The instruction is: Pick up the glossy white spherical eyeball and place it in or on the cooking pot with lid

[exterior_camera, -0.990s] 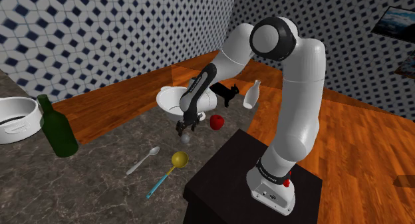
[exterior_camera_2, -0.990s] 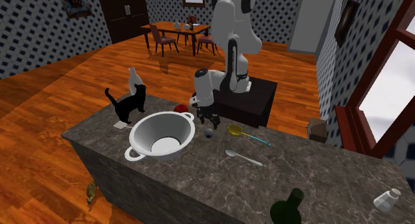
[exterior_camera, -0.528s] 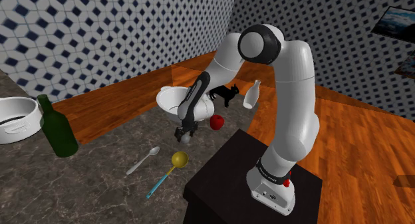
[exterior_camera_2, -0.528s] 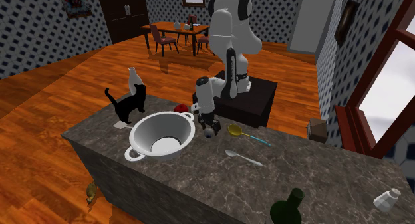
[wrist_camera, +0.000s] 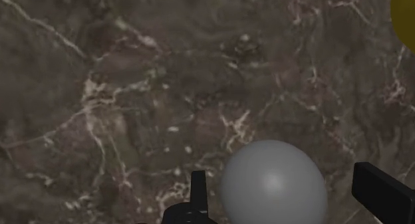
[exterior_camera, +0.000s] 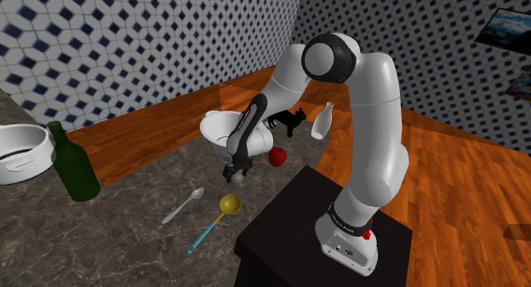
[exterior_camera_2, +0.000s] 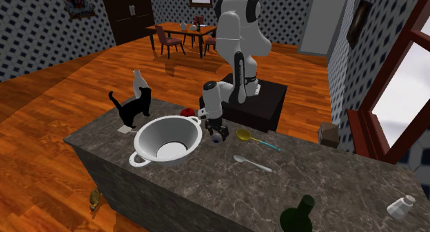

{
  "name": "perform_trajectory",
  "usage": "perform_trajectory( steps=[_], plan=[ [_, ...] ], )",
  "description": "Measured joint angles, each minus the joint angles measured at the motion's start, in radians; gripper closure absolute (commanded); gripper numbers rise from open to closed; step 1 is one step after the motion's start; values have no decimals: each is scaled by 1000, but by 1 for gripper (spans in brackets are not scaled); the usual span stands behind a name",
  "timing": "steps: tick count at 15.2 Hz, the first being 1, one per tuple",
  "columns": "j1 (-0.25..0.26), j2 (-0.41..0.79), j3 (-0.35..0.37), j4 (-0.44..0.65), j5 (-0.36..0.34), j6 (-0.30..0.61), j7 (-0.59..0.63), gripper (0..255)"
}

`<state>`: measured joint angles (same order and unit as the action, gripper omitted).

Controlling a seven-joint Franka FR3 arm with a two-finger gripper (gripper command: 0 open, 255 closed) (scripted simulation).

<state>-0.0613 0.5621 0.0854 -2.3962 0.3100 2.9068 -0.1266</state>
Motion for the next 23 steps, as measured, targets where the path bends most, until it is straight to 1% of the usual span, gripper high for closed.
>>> perform_trajectory(
  steps=[11, 23],
  plan=[
    [1, -7, -2, -2, -1, -5, 2, 255],
    [29, -190, -36, -60, -31, -130, 42, 255]
  ],
)
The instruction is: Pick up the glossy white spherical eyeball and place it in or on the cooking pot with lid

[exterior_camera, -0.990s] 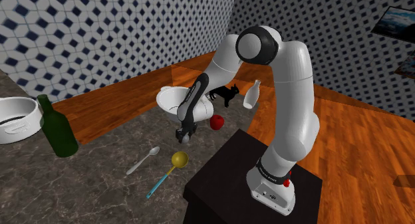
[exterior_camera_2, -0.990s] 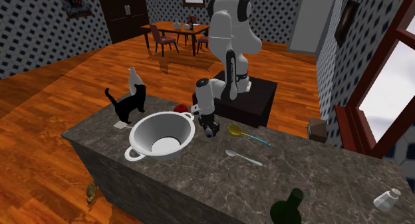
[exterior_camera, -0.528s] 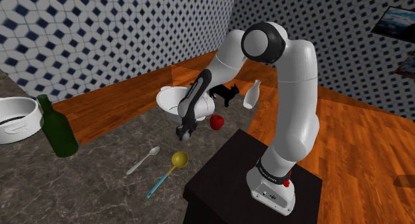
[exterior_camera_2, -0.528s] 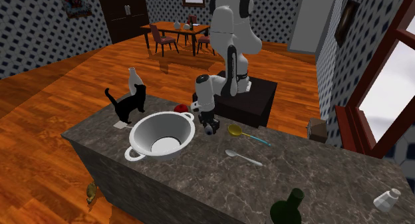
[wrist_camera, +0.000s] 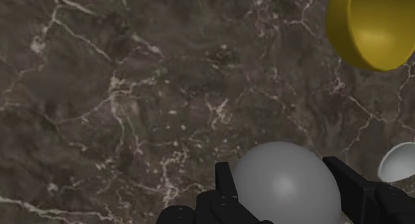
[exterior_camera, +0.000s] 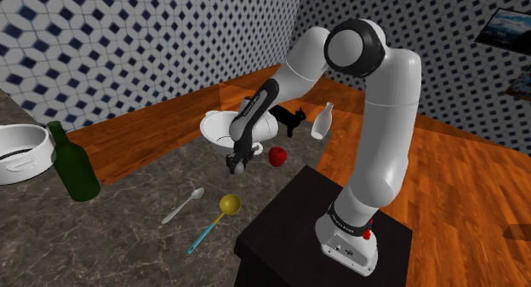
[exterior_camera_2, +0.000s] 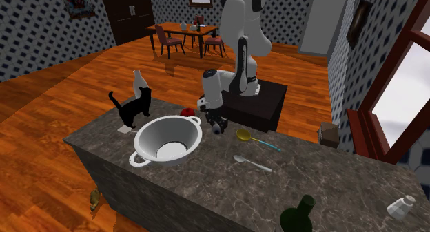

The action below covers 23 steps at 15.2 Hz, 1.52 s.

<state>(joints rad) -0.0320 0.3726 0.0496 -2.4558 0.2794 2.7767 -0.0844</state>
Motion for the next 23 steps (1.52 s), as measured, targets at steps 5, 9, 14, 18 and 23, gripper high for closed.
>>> perform_trajectory(
  steps=[5, 9, 14, 18, 23],
  plan=[
    [10, -76, -13, -18, -19, -57, 22, 255],
    [16, -134, -23, -23, -37, -110, 41, 255],
    [19, -205, -32, -28, -58, -175, 60, 255],
    [20, -257, -36, -25, -74, -230, 77, 255],
    [20, -319, -40, -19, -91, -297, 96, 255]
  ],
)
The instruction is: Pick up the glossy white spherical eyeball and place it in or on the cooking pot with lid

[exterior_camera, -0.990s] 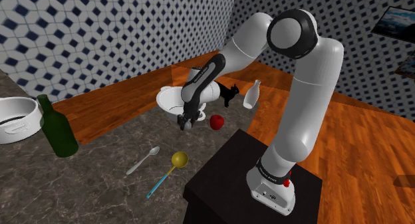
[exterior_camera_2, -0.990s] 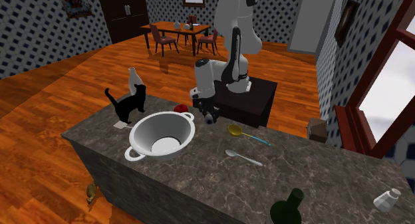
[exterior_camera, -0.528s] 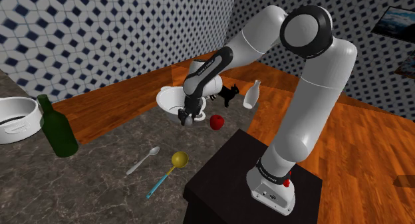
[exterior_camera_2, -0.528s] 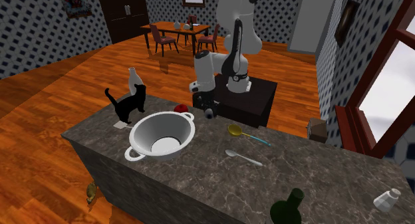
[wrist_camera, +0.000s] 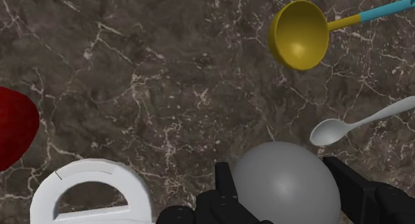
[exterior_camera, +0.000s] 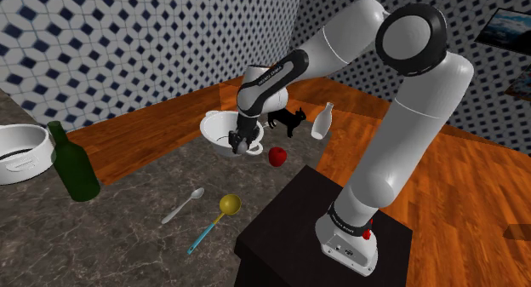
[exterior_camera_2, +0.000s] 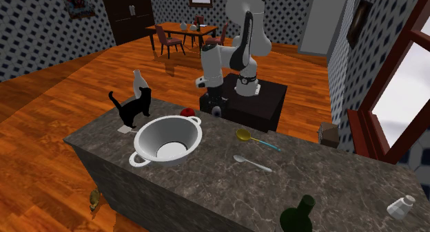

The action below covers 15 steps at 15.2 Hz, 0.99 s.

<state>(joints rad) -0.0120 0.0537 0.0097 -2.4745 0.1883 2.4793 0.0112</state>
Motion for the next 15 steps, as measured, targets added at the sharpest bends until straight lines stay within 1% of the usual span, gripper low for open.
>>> perform_trajectory(
  steps=[3, 6, 11, 15],
  plan=[
    [-1, -37, -2, 5, -9, -41, 9, 255],
    [-21, 13, -21, 82, -16, -73, -21, 255],
    [-59, 134, -51, 260, -22, -137, -77, 255],
    [-95, 257, -70, 441, -22, -201, -123, 255]
  ],
)
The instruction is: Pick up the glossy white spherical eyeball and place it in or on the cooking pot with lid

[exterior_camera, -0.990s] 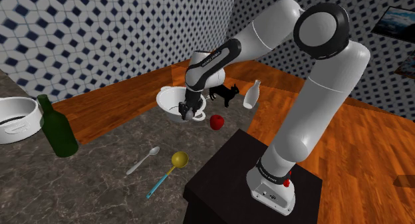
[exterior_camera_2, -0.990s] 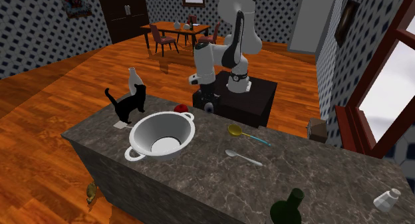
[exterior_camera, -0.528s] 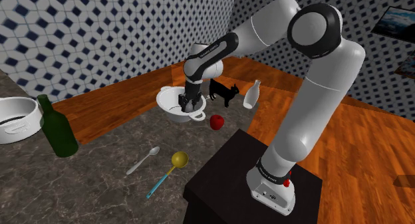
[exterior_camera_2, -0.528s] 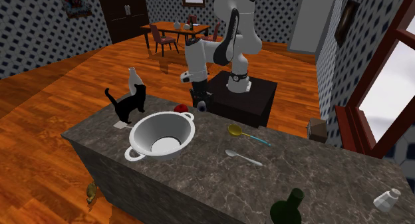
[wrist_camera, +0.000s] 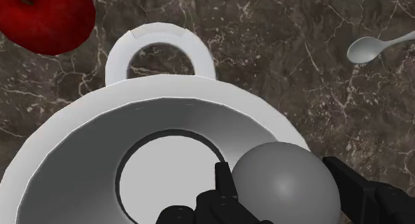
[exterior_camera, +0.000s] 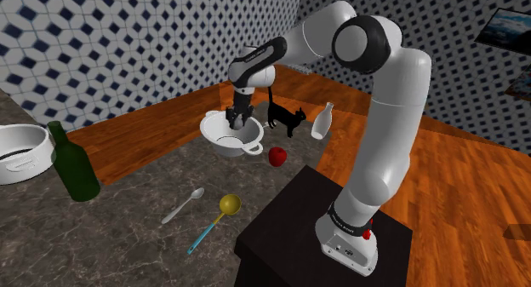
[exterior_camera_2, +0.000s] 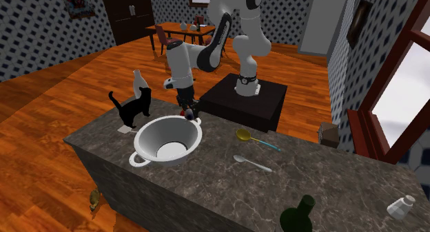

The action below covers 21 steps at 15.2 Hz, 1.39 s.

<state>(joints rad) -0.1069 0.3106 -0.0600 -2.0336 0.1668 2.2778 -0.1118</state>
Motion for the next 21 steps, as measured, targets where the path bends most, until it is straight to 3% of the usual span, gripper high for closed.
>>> perform_trajectory(
  steps=[10, 21],
  plan=[
    [-83, 303, -21, 482, 4, -189, -71, 255],
    [-89, 398, -14, 492, 16, -107, -86, 255]
  ],
)
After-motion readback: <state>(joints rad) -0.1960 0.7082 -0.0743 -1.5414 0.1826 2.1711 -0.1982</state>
